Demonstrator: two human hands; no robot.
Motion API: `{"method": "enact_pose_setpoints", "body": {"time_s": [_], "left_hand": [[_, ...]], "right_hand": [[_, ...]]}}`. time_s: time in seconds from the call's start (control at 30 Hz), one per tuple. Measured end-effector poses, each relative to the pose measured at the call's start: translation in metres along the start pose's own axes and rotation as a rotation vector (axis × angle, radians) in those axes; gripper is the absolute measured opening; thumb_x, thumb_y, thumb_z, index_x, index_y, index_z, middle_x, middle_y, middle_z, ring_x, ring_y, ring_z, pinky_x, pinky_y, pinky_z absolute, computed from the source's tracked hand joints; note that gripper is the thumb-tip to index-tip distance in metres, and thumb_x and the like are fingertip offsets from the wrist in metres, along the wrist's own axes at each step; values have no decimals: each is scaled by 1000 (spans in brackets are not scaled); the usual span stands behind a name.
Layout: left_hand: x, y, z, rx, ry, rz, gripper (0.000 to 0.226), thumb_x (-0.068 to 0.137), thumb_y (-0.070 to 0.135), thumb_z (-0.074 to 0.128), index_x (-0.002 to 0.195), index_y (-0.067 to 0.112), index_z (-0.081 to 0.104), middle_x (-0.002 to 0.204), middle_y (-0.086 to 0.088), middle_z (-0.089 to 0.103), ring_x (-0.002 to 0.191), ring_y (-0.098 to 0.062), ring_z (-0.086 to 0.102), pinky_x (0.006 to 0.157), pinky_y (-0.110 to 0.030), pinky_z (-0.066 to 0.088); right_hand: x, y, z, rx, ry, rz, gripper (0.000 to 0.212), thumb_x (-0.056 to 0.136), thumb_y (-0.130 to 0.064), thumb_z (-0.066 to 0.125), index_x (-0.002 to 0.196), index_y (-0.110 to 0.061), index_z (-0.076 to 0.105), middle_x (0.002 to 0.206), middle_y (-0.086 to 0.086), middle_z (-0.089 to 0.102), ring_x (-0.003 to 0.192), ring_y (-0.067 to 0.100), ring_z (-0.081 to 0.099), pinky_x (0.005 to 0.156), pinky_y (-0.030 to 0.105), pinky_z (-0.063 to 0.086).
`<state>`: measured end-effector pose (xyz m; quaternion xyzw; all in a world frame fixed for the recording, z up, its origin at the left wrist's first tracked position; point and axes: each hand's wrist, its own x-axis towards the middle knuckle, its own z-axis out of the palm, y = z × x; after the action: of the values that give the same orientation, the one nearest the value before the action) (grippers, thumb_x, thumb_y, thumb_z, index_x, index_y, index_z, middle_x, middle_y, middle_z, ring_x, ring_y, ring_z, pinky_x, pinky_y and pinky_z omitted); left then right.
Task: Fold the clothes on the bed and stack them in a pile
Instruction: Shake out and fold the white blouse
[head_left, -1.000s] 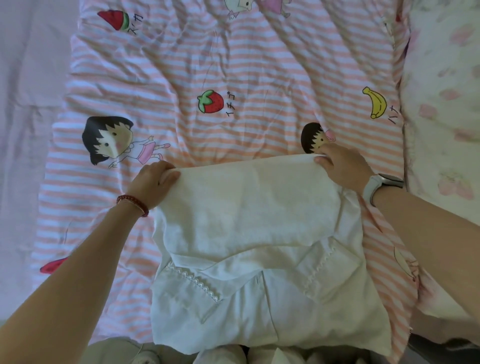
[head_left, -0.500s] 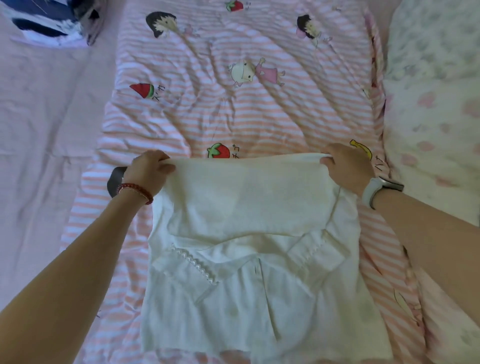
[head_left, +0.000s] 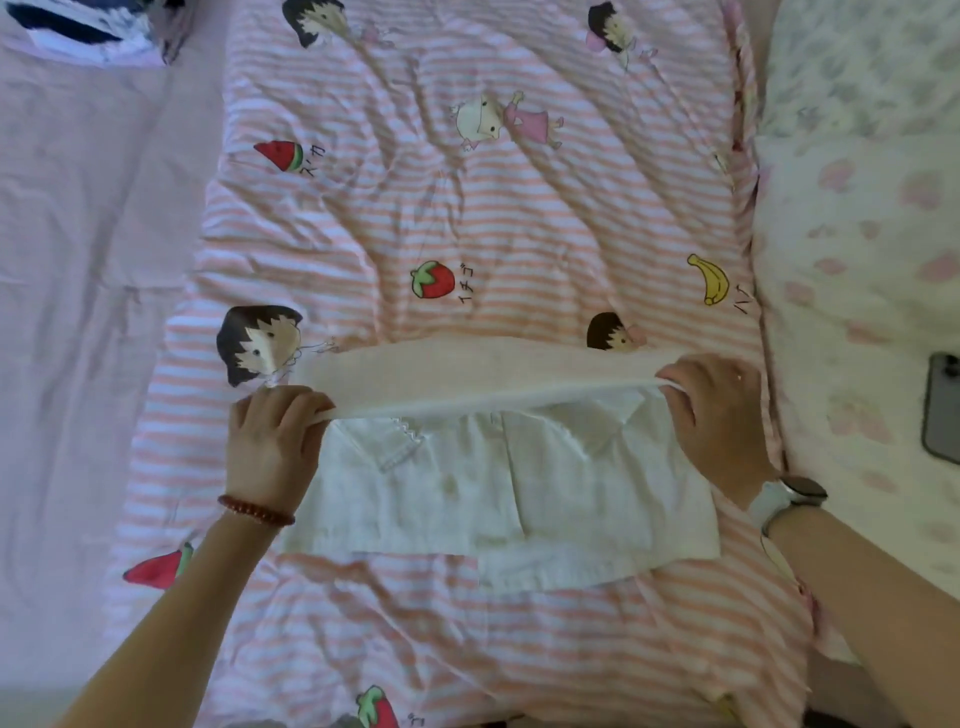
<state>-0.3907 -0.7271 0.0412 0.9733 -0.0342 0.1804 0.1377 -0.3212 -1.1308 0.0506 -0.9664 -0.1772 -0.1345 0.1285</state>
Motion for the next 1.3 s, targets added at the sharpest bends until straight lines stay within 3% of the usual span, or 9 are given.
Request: {"method": "enact_pose_setpoints", "body": {"time_s": [0.23, 0.43, 0.53, 0.67, 0.77, 0.9, 1.03, 1.13, 1.3], "left_hand": [[-109, 22, 2, -12, -107, -65, 15, 77, 9, 47, 89, 19, 49, 81, -14, 66, 82, -29, 51, 71, -39, 33], [-148, 31, 6, -24, -270, -166, 24, 70, 5, 49, 89, 20, 46, 86, -14, 67, 84, -28, 54, 74, -42, 39], [-152, 31, 4, -47, -415, -306, 33, 64, 9, 48, 95, 22, 51, 100, -15, 66, 87, -39, 63, 78, -53, 44], [-127, 39, 10, 27, -364, -429, 40, 72, 27, 40, 96, 8, 67, 107, -16, 63, 97, -40, 58, 85, -53, 38], [-91, 60, 28, 86, -322, -375, 46, 82, 34, 43, 119, 11, 60, 127, -16, 56, 118, -37, 49, 97, -50, 29], [-56, 77, 60, 70, -495, -272, 59, 87, 45, 30, 141, 22, 37, 149, -16, 31, 137, -41, 23, 108, -59, 11], [-47, 44, 94, 106, -614, -431, 66, 85, 54, 7, 147, 32, 6, 157, -10, -2, 143, -33, -10, 110, -54, -11], [-57, 18, 100, 106, -609, -595, 65, 86, 51, 10, 148, 33, 7, 157, -8, -4, 143, -28, -10, 113, -51, -12], [-56, 14, 90, 26, -621, -628, 63, 88, 45, 15, 148, 27, 10, 157, -7, 0, 144, -23, -4, 114, -52, -5]], "right_hand": [[-101, -16, 2, -10, -92, 44, 28, 86, -16, 42, 80, -5, 68, 82, 12, 63, 87, 23, 50, 95, 46, 27], [-160, -31, 9, -65, -239, 134, 30, 80, -26, 42, 78, -10, 68, 83, 10, 64, 84, 27, 52, 89, 47, 30], [-173, -38, 10, -73, -345, 214, 32, 76, -29, 41, 81, -14, 69, 87, 6, 64, 85, 29, 59, 91, 52, 34], [-153, -51, 17, -51, -264, 284, 33, 77, -24, 39, 85, -11, 68, 92, 10, 61, 94, 25, 49, 96, 48, 27], [-114, -68, 33, -17, -290, 290, 39, 84, -24, 35, 107, -10, 64, 114, 16, 57, 111, 32, 49, 104, 53, 21], [-67, -81, 65, -36, -464, 248, 52, 90, -30, 26, 136, -17, 45, 146, 18, 36, 136, 36, 30, 106, 64, 10], [-50, -57, 98, -141, -628, 286, 58, 92, -40, 8, 147, -29, 20, 156, 10, 11, 144, 26, 8, 109, 61, -1], [-58, -28, 106, -192, -628, 358, 55, 94, -38, 8, 148, -30, 13, 157, 6, 6, 145, 23, 2, 112, 54, -2], [-70, 3, 85, -129, -544, 477, 57, 95, -35, 15, 148, -15, 18, 156, 14, 11, 144, 28, 9, 116, 43, 8]]}}
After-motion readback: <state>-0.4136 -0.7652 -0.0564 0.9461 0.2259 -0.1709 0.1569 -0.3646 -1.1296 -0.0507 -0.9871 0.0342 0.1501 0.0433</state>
